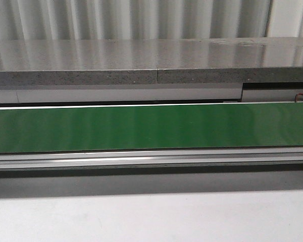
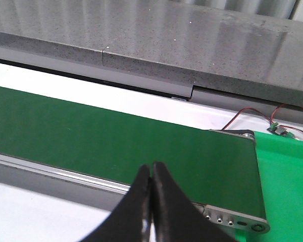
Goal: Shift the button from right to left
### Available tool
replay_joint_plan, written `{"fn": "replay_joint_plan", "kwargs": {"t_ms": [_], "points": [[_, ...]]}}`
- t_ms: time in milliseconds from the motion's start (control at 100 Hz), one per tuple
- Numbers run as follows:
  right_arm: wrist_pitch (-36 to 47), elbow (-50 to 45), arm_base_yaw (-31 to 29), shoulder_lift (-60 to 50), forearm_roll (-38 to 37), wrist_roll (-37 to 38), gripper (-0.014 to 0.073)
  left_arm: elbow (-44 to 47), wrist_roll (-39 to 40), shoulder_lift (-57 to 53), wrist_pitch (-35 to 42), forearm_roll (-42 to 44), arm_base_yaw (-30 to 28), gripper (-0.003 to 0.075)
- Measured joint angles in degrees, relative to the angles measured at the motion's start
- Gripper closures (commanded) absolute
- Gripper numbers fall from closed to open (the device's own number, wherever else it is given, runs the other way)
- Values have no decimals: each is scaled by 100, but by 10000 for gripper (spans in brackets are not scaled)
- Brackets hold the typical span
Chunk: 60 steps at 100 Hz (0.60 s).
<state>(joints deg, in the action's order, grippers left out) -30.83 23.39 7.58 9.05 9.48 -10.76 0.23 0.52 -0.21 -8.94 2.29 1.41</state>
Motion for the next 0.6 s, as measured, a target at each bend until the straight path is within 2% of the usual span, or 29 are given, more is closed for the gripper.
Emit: {"fn": "replay_joint_plan", "kwargs": {"t_ms": [120,240,420,600], "points": [[53,0,0,0,0,0,661,0,0,0,0,0,0,741],[452,-120,0,0,-244,27,661,0,10,0,0,0,0,741],[1596,-677,-45,0,-948,733,661,0,10,0,0,0,0,741],[2611,-1449,-583,-79,-1349,1313,661,0,10,0,0,0,0,741]]}}
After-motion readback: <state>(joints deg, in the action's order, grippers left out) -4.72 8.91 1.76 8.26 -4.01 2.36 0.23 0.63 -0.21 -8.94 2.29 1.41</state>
